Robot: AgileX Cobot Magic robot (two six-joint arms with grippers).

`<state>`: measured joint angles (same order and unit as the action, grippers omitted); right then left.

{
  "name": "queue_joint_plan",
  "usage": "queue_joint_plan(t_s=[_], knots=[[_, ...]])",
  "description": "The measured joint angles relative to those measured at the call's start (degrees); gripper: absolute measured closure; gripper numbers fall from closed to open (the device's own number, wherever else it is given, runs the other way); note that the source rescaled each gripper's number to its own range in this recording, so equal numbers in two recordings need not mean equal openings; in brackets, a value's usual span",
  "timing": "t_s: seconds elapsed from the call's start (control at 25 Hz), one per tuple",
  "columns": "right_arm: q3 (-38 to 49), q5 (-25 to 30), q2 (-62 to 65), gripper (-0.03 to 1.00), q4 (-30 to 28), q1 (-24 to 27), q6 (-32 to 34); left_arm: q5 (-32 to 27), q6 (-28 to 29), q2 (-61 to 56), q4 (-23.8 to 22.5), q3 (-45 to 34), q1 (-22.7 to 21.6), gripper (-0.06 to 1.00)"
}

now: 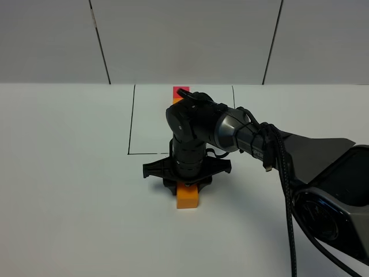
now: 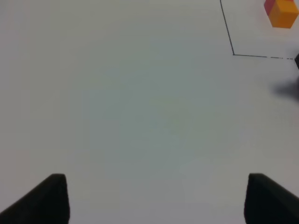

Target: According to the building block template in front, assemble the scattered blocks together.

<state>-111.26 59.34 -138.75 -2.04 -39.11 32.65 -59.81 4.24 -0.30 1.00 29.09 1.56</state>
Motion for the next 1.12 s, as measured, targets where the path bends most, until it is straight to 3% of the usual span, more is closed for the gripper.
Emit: queue_joint_plan(t_s=[0.24,0.56,0.6,0.68,0.76,0.84,0.92,1.12], knots=[[-0.07,1.27,-0.18,0.96,3.64,0.0,-4.93,0.0,0.0,0.0,0.0,0.0,0.0,0.33],[-0.07,0.56,-0.18,0.95,6.93,0.0,-5.67,0.0,0.0,0.0,0.0,0.0,0.0,0.33],[-0.07,0.48,-0.18,0.9,7.14,0.0,-5.67,0.0,0.0,0.0,0.0,0.0,0.0,0.33],[-0.17,0.14,-0.18,0.69,7.59,0.0,-5.67,0.0,0.0,0.0,0.0,0.0,0.0,0.33],[-0.29,0.14,-0.18,0.34,7.64,-0.02,-5.72,0.0,0.0,0.0,0.0,0.0,0.0,0.33],[-0.48,0.21,-0.12,0.07,7.34,-0.02,-5.86,0.0,0.0,0.0,0.0,0.0,0.0,0.33],[-0.54,0.26,-0.12,-0.02,6.82,-0.02,-5.91,0.0,0.0,0.0,0.0,0.0,0.0,0.33],[-1.47,2.25,-0.12,-0.03,6.08,-0.02,-6.55,0.0,0.0,0.0,0.0,0.0,0.0,0.33]])
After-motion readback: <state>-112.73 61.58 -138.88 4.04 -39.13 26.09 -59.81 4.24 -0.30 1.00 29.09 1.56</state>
